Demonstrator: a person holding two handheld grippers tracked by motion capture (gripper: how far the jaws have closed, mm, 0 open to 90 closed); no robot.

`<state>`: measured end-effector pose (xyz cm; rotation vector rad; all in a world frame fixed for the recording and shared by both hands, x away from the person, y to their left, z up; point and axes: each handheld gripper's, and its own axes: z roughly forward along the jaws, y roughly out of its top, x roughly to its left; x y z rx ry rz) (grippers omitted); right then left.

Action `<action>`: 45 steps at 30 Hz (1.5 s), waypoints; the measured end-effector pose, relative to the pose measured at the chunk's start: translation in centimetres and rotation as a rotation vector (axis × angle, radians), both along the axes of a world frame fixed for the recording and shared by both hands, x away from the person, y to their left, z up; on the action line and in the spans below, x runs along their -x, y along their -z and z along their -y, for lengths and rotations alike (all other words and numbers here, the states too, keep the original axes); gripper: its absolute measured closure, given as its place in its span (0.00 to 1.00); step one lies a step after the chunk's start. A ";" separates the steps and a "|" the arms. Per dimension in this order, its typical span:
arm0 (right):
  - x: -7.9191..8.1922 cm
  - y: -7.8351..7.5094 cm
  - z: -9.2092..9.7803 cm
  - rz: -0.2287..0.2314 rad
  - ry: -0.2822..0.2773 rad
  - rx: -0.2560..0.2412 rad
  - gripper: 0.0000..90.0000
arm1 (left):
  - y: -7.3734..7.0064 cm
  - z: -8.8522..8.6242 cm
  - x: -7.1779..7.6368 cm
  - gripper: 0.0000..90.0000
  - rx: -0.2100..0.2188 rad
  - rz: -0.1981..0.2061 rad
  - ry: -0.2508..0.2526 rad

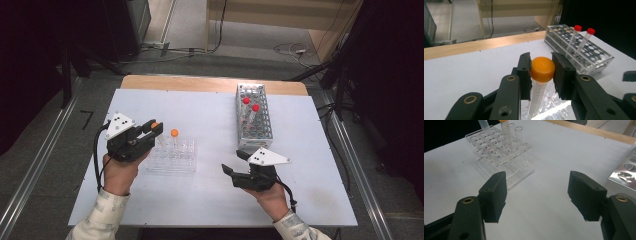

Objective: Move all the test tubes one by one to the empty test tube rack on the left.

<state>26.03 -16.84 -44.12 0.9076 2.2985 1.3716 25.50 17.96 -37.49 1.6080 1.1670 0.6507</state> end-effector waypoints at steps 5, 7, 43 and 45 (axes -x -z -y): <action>0.0 -0.1 0.1 0.003 0.005 -0.003 0.34 | 0.1 0.3 -1.1 0.78 0.009 0.003 -0.004; 0.0 -0.1 0.2 0.004 0.008 -0.006 0.35 | 0.4 0.6 -1.6 0.78 0.001 0.000 -0.001; -0.3 -0.2 0.6 0.019 0.036 -0.012 0.35 | 4.3 1.5 -2.3 0.61 -0.031 -0.047 -0.033; -0.5 -0.1 0.8 0.026 0.050 -0.011 0.36 | 4.2 1.3 -2.1 0.57 -0.020 -0.042 -0.036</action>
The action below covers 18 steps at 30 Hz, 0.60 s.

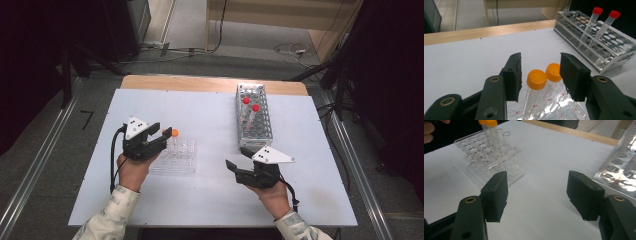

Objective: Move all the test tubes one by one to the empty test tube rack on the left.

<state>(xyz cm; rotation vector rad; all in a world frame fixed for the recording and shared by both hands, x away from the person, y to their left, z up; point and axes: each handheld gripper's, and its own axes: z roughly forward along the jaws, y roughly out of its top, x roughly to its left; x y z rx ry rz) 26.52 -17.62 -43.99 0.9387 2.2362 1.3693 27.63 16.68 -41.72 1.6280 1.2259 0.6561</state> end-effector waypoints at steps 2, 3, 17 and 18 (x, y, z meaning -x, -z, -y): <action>-0.3 0.0 0.3 0.001 0.018 -0.002 0.36 | -0.1 -0.1 0.1 0.52 0.018 -0.004 -0.002; -0.6 0.1 0.4 0.000 0.029 -0.006 0.36 | -0.2 -0.2 0.2 0.48 0.021 -0.005 -0.002; -8.5 0.6 2.8 0.021 0.353 -0.037 0.39 | -0.7 0.0 0.7 0.21 0.040 -0.010 -0.046; -9.0 0.7 2.9 0.020 0.369 -0.043 0.39 | -0.7 0.0 0.8 0.21 0.037 -0.010 -0.041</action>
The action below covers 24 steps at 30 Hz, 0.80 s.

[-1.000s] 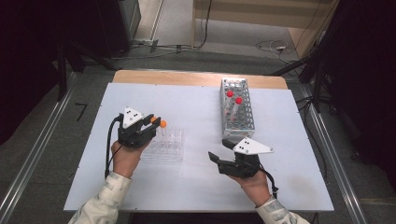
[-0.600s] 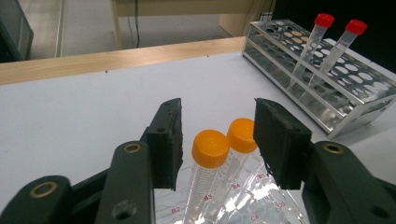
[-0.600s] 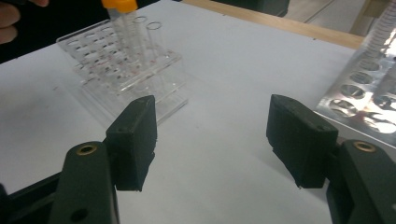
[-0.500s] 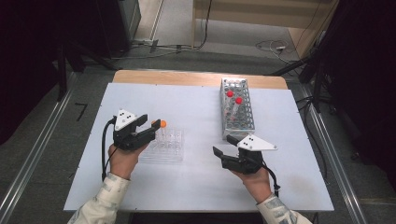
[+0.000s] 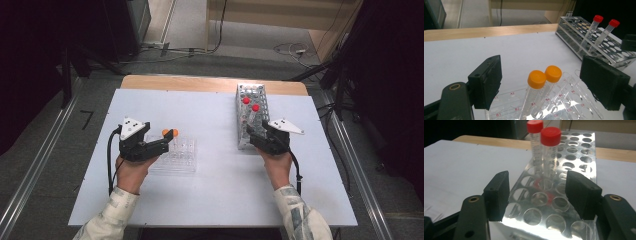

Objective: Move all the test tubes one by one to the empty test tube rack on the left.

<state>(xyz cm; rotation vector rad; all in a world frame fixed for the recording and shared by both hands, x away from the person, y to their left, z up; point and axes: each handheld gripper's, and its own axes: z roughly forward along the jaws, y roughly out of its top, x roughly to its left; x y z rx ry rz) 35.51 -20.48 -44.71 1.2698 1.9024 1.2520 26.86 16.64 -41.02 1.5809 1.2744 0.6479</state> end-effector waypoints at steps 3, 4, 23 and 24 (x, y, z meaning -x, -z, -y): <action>-1.2 0.3 -0.1 0.009 0.028 -0.008 0.41 | 0.0 0.2 0.1 0.21 -0.012 -0.001 0.009; -1.6 0.3 -0.2 0.014 0.030 -0.002 0.42 | 0.0 0.3 0.1 0.21 -0.014 0.000 0.011; -4.4 0.5 -1.6 -0.019 0.099 0.040 0.65 | 0.1 0.2 0.3 0.23 -0.015 0.004 0.014; -4.5 0.5 -1.7 -0.020 0.098 0.048 0.66 | 0.0 0.2 0.3 0.23 -0.015 0.003 0.013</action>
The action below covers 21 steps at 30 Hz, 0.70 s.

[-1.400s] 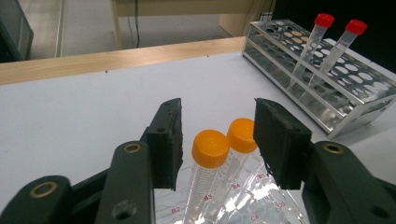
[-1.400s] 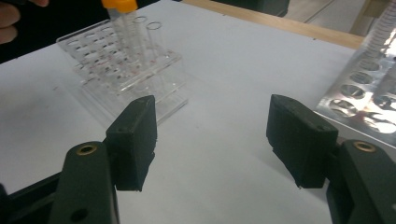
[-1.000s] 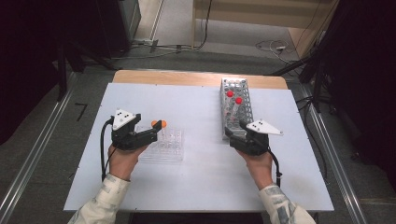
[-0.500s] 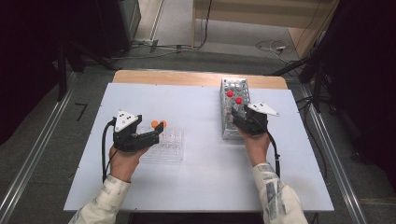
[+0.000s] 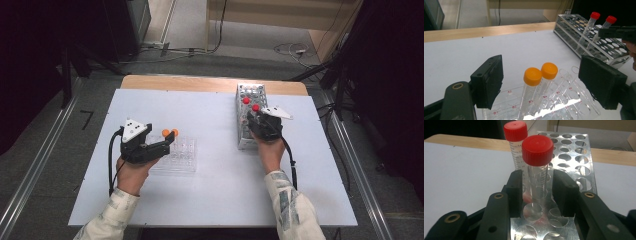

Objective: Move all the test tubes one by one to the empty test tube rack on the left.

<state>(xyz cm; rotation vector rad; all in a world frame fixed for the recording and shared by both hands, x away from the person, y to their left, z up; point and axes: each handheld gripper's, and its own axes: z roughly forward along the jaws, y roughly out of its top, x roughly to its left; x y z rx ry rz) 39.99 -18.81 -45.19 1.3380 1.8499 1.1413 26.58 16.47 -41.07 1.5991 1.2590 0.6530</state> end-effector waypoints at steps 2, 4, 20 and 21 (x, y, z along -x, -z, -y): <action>-0.1 0.0 -0.1 -0.006 0.006 0.005 0.68 | 0.0 0.0 0.0 0.23 0.001 0.000 -0.002; -0.2 0.0 -0.2 -0.005 0.009 0.014 0.70 | 0.0 0.0 0.0 0.23 0.001 0.000 0.000; -0.4 -0.3 -0.4 -0.014 0.018 0.044 0.79 | -0.2 0.0 0.2 0.22 -0.001 0.008 -0.004; -0.3 -0.6 -0.3 -0.006 0.018 0.041 0.79 | -0.3 -0.1 0.2 0.21 -0.004 0.010 -0.005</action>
